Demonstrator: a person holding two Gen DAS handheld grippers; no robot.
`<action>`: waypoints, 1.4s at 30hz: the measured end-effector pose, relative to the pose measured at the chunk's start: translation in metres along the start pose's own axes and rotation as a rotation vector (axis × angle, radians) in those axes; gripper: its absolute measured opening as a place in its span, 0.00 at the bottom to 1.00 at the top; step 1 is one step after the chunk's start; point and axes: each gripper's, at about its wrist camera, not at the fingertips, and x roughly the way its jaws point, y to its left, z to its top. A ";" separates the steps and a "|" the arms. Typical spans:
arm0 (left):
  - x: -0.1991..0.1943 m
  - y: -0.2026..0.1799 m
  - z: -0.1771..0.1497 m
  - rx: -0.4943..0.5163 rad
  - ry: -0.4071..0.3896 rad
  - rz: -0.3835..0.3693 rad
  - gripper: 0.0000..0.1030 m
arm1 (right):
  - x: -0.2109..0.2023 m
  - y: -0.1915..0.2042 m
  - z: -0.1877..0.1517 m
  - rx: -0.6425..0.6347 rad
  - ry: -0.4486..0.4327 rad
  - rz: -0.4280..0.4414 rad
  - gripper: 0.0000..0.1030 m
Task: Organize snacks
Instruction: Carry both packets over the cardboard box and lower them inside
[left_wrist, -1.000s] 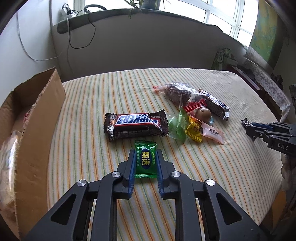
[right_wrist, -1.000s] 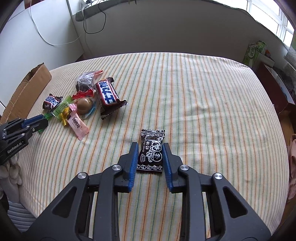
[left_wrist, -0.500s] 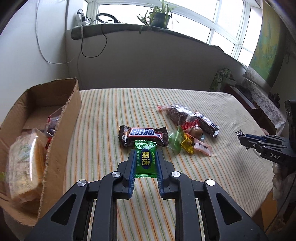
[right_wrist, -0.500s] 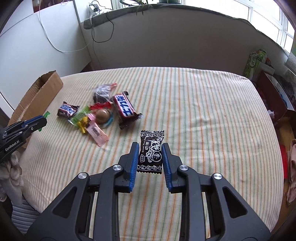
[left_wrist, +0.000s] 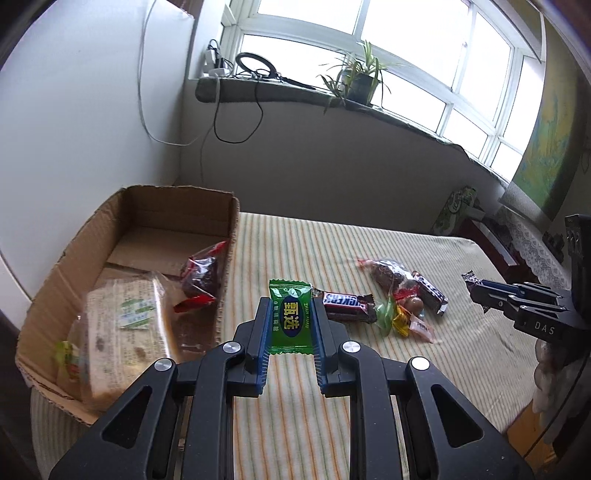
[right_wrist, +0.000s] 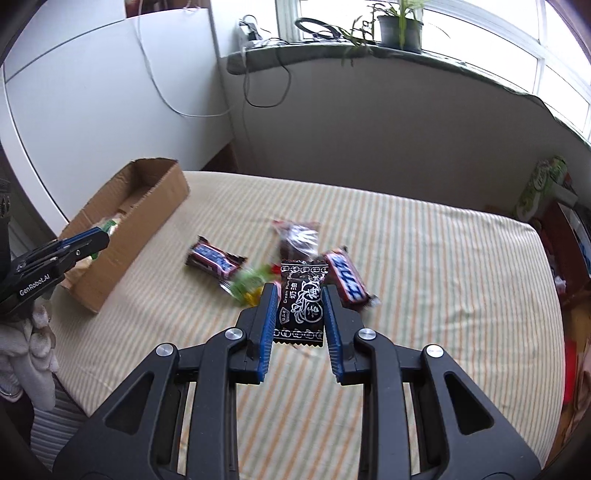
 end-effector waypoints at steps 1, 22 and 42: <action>-0.002 0.005 0.001 -0.010 -0.006 0.003 0.18 | 0.001 0.006 0.004 -0.008 -0.005 0.006 0.25; -0.018 0.089 0.029 -0.097 -0.071 0.132 0.18 | 0.042 0.134 0.087 -0.170 -0.073 0.185 0.25; 0.003 0.123 0.041 -0.147 -0.042 0.167 0.18 | 0.121 0.197 0.115 -0.252 0.027 0.294 0.25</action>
